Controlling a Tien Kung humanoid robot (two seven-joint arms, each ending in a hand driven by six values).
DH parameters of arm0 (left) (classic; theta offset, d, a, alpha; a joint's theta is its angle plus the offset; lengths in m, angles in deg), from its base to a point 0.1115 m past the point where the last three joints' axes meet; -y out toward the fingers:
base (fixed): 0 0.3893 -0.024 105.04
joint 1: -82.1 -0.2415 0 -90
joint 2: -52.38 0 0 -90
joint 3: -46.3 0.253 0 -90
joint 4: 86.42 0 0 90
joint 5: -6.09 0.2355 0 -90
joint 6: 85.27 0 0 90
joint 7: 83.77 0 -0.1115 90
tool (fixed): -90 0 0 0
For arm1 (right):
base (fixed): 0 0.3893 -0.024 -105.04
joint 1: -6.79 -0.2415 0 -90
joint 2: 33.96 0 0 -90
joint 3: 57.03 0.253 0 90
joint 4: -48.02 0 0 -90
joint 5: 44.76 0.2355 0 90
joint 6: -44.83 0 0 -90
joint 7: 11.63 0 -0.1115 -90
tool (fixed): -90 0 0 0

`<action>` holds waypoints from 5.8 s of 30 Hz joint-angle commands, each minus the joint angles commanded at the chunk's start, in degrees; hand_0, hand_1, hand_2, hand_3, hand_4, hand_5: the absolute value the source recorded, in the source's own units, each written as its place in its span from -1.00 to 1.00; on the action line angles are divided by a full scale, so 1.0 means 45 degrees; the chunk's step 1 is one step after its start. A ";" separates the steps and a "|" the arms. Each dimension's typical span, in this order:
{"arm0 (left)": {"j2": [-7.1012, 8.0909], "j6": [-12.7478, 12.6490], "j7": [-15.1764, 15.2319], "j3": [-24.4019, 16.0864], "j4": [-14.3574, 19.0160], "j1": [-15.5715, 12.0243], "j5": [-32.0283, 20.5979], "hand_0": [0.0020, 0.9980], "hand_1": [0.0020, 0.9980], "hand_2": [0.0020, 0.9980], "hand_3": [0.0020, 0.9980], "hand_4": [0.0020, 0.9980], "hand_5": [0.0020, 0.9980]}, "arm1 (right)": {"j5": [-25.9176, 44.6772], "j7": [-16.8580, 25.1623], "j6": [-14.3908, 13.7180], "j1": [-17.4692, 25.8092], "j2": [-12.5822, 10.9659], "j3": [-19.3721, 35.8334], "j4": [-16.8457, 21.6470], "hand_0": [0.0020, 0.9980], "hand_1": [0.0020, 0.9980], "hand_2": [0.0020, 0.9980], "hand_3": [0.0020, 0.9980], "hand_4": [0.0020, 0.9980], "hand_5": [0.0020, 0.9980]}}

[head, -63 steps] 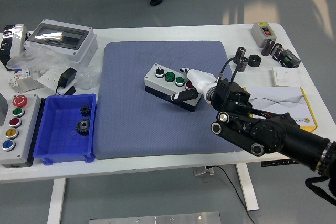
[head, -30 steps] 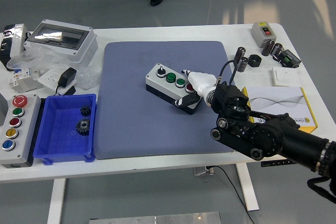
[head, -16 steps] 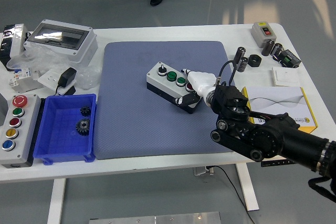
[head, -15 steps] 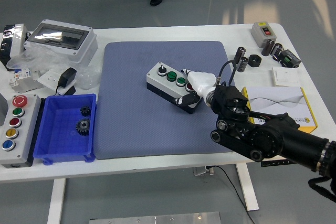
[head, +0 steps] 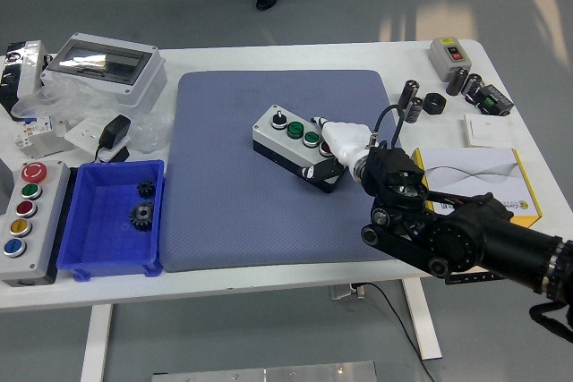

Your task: Pick up the button,place it on the desk,press the button,press the button

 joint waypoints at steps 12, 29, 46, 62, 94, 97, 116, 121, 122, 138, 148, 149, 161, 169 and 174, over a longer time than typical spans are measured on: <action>-0.0031 -0.0086 0.0031 -0.0176 0.0000 -0.0023 0.0201 0.24 0.14 0.10 0.17 -0.02 -0.51 | 0.0561 0.1882 -0.0810 -0.0115 -0.1034 0.0285 0.1512 -0.56 -0.14 -0.16 -0.05 -0.44 -1.00; -0.0019 -0.0104 -0.0012 -0.0428 0.0000 -0.0003 0.0532 0.24 0.14 0.10 0.17 -0.02 -0.49 | 0.2095 0.5879 0.0048 -0.1068 -0.3312 -0.1428 0.3653 -0.58 -0.24 -0.20 -0.23 -0.59 -1.00; -0.0043 -0.0090 -0.0024 -0.0591 0.0000 0.0030 0.0848 0.24 0.14 0.10 0.17 -0.02 -0.49 | 0.1116 0.5638 -0.0783 -0.0800 -0.3387 -0.2781 0.3587 -0.37 -0.06 -0.10 -0.14 -0.42 -1.00; 0.0034 -0.0045 -0.0013 -0.0730 0.0000 0.0202 0.1109 0.24 0.14 0.10 0.17 -0.02 -0.49 | 0.0246 0.5787 -0.1032 -0.1107 -0.3123 -0.3648 0.3014 -0.35 -0.04 -0.04 -0.10 -0.45 -1.00; 0.0003 0.0003 -0.0184 -0.0717 0.0000 0.0211 0.1201 0.24 0.13 0.10 0.17 -0.01 -0.50 | 0.0397 0.5933 -0.0640 -0.1308 -0.2973 -0.3768 0.2484 0.26 0.32 0.32 0.34 -0.54 -1.00; 0.0002 0.0014 -0.0186 -0.0687 0.0000 0.0210 0.1186 0.24 0.13 0.10 0.17 -0.01 -0.51 | 0.0452 0.5959 -0.0558 -0.1309 -0.2981 -0.3740 0.2469 0.38 0.35 0.37 0.38 -0.40 -1.00; 0.0018 0.0081 -0.0242 -0.0627 0.0000 0.0127 0.1232 0.24 0.13 0.10 0.17 -0.02 -0.52 | 0.1306 0.6147 0.0394 -0.1309 -0.3178 -0.3315 0.2341 0.54 0.49 0.53 0.58 -0.15 -1.00; 0.0024 0.0094 -0.0246 -0.0625 0.0000 0.0107 0.1255 0.24 0.13 0.10 0.17 -0.02 -0.54 | 0.1443 0.6152 0.0406 -0.1335 -0.3257 -0.3292 0.2339 0.61 0.57 0.62 0.71 -0.09 -1.00; 0.0025 0.0096 -0.0247 -0.0624 0.0000 0.0105 0.1258 0.24 0.13 0.10 0.17 -0.02 -0.54 | 0.1462 0.6159 0.0399 -0.1339 -0.3266 -0.3298 0.2340 0.61 0.57 0.62 0.71 -0.09 -1.00; 0.0048 0.0159 -0.0288 -0.0585 0.0000 0.0115 0.1278 0.24 0.13 0.09 0.17 -0.02 -0.55 | 0.1609 0.6228 0.0383 -0.1438 -0.3312 -0.3442 0.2368 0.71 0.70 0.80 0.94 0.07 -1.00; 0.0037 0.0169 -0.0295 -0.0570 0.0000 0.0137 0.1274 0.24 0.13 0.09 0.17 -0.03 -0.56 | 0.2125 0.6288 0.0581 -0.1469 -0.3502 -0.3294 0.2482 0.72 0.71 0.81 0.97 0.13 -1.00; 0.0036 0.0168 -0.0294 -0.0567 0.0000 0.0139 0.1270 0.24 0.13 0.09 0.17 -0.03 -0.56 | 0.2192 0.6298 0.0608 -0.1475 -0.3528 -0.3263 0.2503 0.72 0.71 0.81 0.97 0.13 -1.00; 0.0036 0.0177 -0.0282 -0.0527 0.0000 0.0161 0.1259 0.24 0.12 0.09 0.17 -0.03 -0.56 | 0.2798 0.6411 0.0873 -0.1472 -0.3740 -0.3025 0.2635 0.72 0.72 0.81 0.98 0.22 -1.00; 0.0033 0.0191 -0.0284 -0.0519 0.0000 0.0177 0.1278 0.24 0.12 0.09 0.16 -0.04 -0.56 | 0.2772 0.6418 0.0986 -0.1494 -0.3722 -0.2989 0.2603 0.72 0.73 0.83 1.00 0.21 -1.00; 0.0040 0.0206 -0.0292 -0.0525 0.0000 0.0186 0.1312 0.24 0.12 0.09 0.16 -0.04 -0.56 | 0.2804 0.6404 0.1074 -0.1529 -0.3754 -0.2962 0.2621 0.72 0.73 0.83 1.00 0.21 -1.00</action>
